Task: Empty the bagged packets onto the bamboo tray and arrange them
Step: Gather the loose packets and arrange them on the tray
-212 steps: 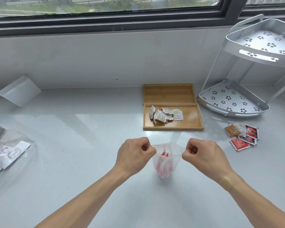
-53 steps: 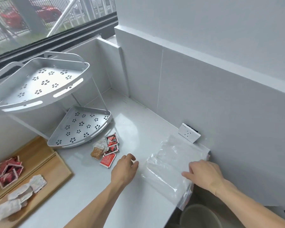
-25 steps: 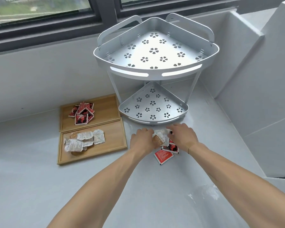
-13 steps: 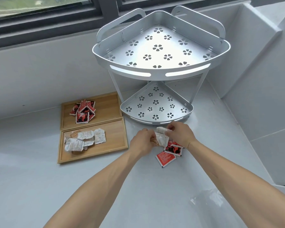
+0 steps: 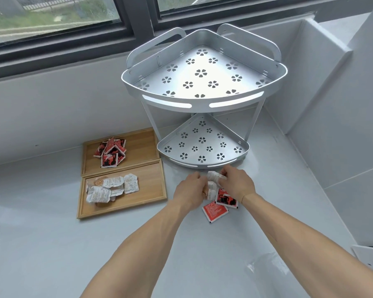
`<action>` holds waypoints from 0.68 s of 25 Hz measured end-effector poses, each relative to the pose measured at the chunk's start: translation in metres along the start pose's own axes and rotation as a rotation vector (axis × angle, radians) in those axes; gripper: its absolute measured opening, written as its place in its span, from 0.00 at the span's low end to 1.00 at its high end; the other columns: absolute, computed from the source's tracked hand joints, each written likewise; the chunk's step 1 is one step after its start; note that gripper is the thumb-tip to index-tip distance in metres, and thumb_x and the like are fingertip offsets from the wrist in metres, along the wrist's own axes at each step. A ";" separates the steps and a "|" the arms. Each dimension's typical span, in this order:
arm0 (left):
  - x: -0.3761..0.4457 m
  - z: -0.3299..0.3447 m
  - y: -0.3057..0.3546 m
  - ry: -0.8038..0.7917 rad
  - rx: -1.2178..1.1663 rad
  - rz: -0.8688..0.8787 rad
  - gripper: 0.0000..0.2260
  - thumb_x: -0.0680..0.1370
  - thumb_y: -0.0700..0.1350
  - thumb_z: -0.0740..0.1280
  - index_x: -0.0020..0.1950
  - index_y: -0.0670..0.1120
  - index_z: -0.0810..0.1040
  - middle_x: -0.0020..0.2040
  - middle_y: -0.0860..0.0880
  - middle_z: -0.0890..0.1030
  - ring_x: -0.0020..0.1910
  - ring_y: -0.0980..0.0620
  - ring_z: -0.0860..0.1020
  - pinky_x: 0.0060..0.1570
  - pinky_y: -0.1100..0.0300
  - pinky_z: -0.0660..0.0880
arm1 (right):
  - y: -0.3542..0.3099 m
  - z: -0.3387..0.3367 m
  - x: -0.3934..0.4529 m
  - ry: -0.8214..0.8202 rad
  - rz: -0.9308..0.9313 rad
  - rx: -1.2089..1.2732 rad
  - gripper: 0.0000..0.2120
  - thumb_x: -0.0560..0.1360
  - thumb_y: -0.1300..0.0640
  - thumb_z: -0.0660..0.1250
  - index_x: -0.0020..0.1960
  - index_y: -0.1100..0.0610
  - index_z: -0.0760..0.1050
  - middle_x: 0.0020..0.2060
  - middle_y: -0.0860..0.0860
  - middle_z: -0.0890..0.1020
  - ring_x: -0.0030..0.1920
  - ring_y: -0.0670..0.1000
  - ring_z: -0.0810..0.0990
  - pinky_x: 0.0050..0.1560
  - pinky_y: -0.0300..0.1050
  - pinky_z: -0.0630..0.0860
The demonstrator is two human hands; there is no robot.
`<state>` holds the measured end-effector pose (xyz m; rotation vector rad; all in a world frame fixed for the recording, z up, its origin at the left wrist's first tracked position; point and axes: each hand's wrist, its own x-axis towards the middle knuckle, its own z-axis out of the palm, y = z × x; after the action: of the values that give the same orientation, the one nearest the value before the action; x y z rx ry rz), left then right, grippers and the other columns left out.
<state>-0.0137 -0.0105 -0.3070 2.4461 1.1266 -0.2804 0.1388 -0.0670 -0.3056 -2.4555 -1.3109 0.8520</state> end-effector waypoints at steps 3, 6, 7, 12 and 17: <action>-0.017 0.001 -0.003 0.017 -0.120 -0.132 0.12 0.75 0.38 0.64 0.56 0.46 0.67 0.55 0.45 0.74 0.49 0.39 0.78 0.40 0.51 0.73 | -0.008 0.005 -0.008 0.023 -0.035 -0.039 0.09 0.75 0.55 0.62 0.54 0.53 0.74 0.47 0.54 0.83 0.46 0.58 0.79 0.40 0.46 0.70; -0.037 0.003 -0.012 0.016 -0.127 -0.176 0.16 0.77 0.42 0.64 0.64 0.47 0.67 0.58 0.44 0.75 0.53 0.39 0.78 0.41 0.52 0.72 | -0.018 0.004 -0.022 0.060 -0.070 -0.092 0.10 0.76 0.57 0.60 0.57 0.52 0.74 0.49 0.55 0.83 0.48 0.59 0.80 0.41 0.46 0.71; -0.045 0.003 -0.017 0.009 -0.113 -0.189 0.15 0.77 0.43 0.63 0.64 0.47 0.69 0.59 0.43 0.74 0.54 0.39 0.78 0.42 0.52 0.73 | -0.022 0.003 -0.027 0.064 -0.080 -0.096 0.11 0.76 0.57 0.60 0.57 0.52 0.74 0.49 0.55 0.83 0.48 0.60 0.80 0.41 0.46 0.72; -0.093 0.006 -0.048 0.030 -0.220 -0.268 0.08 0.76 0.45 0.61 0.53 0.48 0.74 0.55 0.46 0.75 0.54 0.41 0.77 0.43 0.55 0.71 | -0.037 0.004 -0.063 0.043 -0.087 -0.083 0.13 0.73 0.59 0.60 0.56 0.50 0.75 0.48 0.55 0.84 0.48 0.59 0.81 0.42 0.47 0.73; -0.137 0.000 -0.078 0.024 -0.283 -0.310 0.03 0.74 0.49 0.63 0.44 0.51 0.71 0.44 0.51 0.78 0.46 0.46 0.76 0.44 0.54 0.74 | -0.054 0.016 -0.098 -0.024 -0.142 -0.090 0.08 0.72 0.57 0.62 0.49 0.49 0.74 0.42 0.53 0.83 0.43 0.58 0.82 0.40 0.45 0.75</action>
<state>-0.1625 -0.0578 -0.2823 2.0333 1.4495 -0.1707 0.0504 -0.1167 -0.2565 -2.3907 -1.5431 0.8060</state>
